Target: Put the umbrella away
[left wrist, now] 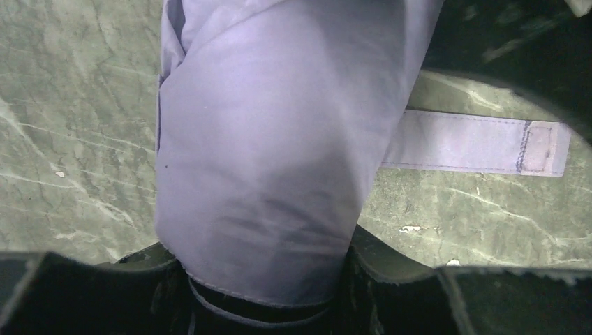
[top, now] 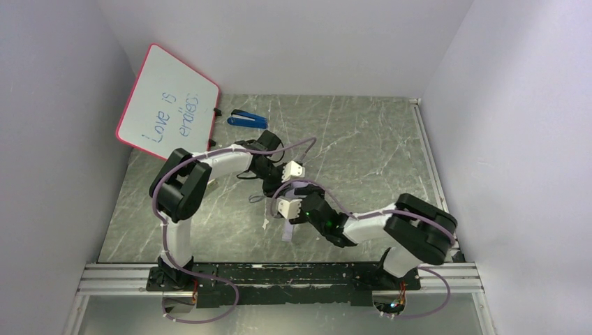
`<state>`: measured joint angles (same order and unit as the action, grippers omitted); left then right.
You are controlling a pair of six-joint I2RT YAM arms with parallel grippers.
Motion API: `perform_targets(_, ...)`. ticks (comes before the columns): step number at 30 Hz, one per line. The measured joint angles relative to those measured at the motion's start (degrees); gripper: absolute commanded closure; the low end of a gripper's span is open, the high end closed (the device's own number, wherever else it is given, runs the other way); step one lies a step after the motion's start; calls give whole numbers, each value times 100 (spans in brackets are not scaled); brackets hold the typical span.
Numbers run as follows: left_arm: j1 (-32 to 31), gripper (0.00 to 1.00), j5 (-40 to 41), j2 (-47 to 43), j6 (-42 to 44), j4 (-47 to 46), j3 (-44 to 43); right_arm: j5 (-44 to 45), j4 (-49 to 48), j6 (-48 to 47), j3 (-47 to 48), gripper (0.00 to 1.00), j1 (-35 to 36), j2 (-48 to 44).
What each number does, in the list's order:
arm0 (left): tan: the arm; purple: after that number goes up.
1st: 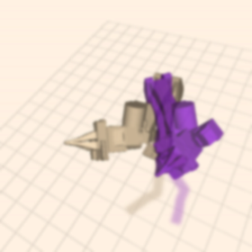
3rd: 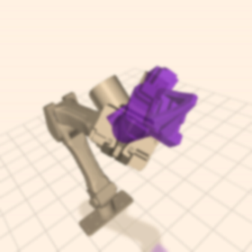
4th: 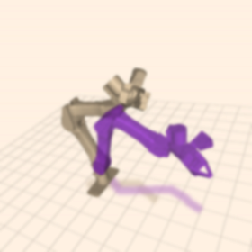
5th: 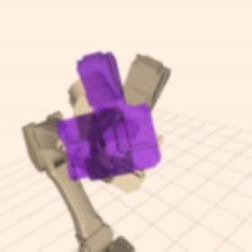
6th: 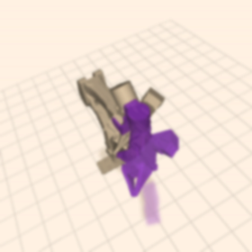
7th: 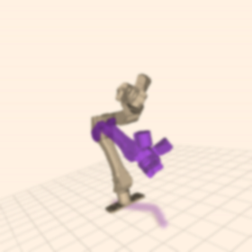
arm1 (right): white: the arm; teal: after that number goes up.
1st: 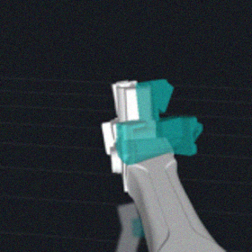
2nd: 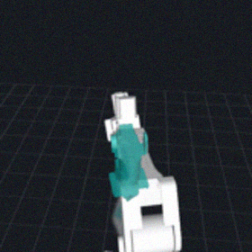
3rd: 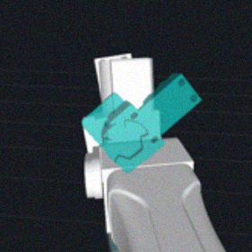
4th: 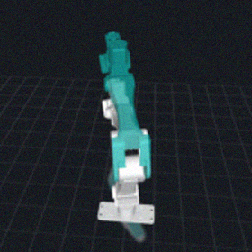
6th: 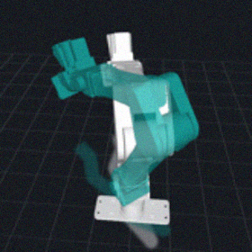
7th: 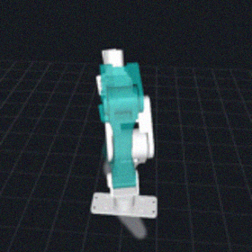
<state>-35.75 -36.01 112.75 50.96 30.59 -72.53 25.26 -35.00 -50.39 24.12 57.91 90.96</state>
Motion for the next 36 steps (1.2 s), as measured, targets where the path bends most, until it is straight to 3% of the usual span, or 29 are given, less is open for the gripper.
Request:
perform_targets(7,-33,95,136,-68,0,-114,92,-636,1333,763,-142,26,13,-1318)
perform_targets(15,-52,95,210,-142,-9,-273,214,-942,2529,1998,-334,26,70,-3523)
perform_targets(21,-81,95,249,-155,-9,-297,234,-417,2804,3095,-348,30,70,-4839)
perform_targets(27,-240,95,535,-426,-52,-789,654,745,3056,4426,-157,32,28,-5064)
perform_targets(31,-402,95,962,-745,-105,-1296,1084,890,3407,5438,378,31,-671,-4802)
perform_targets(36,-625,95,1469,-1036,-177,-1790,1486,-155,3536,6286,721,31,-2459,-4297)
